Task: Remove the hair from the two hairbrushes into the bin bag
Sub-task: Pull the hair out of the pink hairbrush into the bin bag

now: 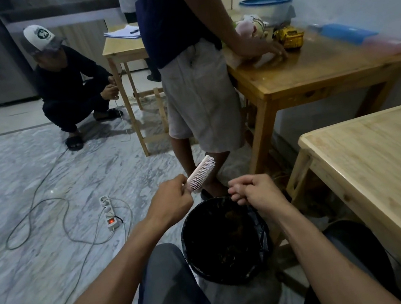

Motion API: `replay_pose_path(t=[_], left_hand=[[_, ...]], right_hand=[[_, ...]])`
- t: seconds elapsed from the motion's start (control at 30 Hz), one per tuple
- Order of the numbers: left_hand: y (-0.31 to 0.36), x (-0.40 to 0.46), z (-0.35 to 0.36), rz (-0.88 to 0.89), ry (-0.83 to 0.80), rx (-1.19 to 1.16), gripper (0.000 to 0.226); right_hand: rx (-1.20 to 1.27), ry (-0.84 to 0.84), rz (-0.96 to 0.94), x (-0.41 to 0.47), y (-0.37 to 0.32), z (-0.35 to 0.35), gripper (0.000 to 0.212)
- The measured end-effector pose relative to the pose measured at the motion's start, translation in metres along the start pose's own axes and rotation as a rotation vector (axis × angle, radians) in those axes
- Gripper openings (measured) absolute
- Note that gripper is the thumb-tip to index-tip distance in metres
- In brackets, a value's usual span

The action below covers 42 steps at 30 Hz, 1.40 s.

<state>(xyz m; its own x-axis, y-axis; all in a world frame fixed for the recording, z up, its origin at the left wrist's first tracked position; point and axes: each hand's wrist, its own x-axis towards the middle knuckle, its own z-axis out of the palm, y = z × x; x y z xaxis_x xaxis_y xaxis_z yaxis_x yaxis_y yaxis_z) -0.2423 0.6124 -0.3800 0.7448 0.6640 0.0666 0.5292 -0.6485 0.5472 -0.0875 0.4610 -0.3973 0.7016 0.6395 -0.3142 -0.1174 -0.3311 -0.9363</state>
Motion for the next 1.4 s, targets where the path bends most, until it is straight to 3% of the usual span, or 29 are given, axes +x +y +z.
replay_pose_path(t=[0.1,0.17,0.37,0.53,0.73,0.9,1.0,1.07,1.13,1.2,1.3,1.4], left_hand=[[0.008,-0.001,-0.002,0.042,0.007,-0.019,0.015],[0.011,-0.001,-0.004,0.068,0.023,-0.035,0.017],[0.018,-0.003,-0.007,0.164,0.056,-0.043,0.019],[0.019,-0.007,-0.003,0.264,0.050,0.058,0.019],[0.013,-0.009,-0.001,0.239,0.070,0.182,0.023],[-0.009,-0.003,-0.005,0.025,0.146,0.157,0.017],[-0.015,-0.003,-0.005,-0.003,0.146,0.139,0.016],[-0.012,-0.003,-0.003,0.012,0.115,0.132,0.016],[-0.010,-0.002,0.000,0.048,0.082,0.118,0.017],[-0.006,-0.003,0.002,0.101,0.064,0.104,0.018],[0.002,-0.006,0.004,0.215,0.060,0.132,0.024],[0.012,-0.011,0.007,0.300,0.058,0.200,0.030]], right_hand=[[-0.142,-0.055,0.116,-0.002,-0.002,0.005,0.055],[-0.072,-0.015,0.118,-0.004,-0.010,0.006,0.060],[0.216,-0.108,0.083,-0.008,-0.025,0.007,0.031],[0.287,0.031,0.125,-0.001,-0.022,0.013,0.016],[0.075,0.057,0.209,0.005,-0.017,0.020,0.031],[0.031,0.032,0.291,0.010,-0.016,0.006,0.036],[0.100,0.049,0.283,0.004,-0.011,-0.003,0.034],[0.092,0.095,0.209,0.002,-0.009,-0.002,0.022],[0.034,0.069,0.121,-0.005,-0.005,-0.002,0.034],[0.070,0.006,0.124,-0.006,-0.006,0.000,0.039],[0.217,-0.075,0.167,-0.003,-0.012,0.004,0.028],[0.294,0.012,0.154,0.001,-0.011,0.008,0.023]])
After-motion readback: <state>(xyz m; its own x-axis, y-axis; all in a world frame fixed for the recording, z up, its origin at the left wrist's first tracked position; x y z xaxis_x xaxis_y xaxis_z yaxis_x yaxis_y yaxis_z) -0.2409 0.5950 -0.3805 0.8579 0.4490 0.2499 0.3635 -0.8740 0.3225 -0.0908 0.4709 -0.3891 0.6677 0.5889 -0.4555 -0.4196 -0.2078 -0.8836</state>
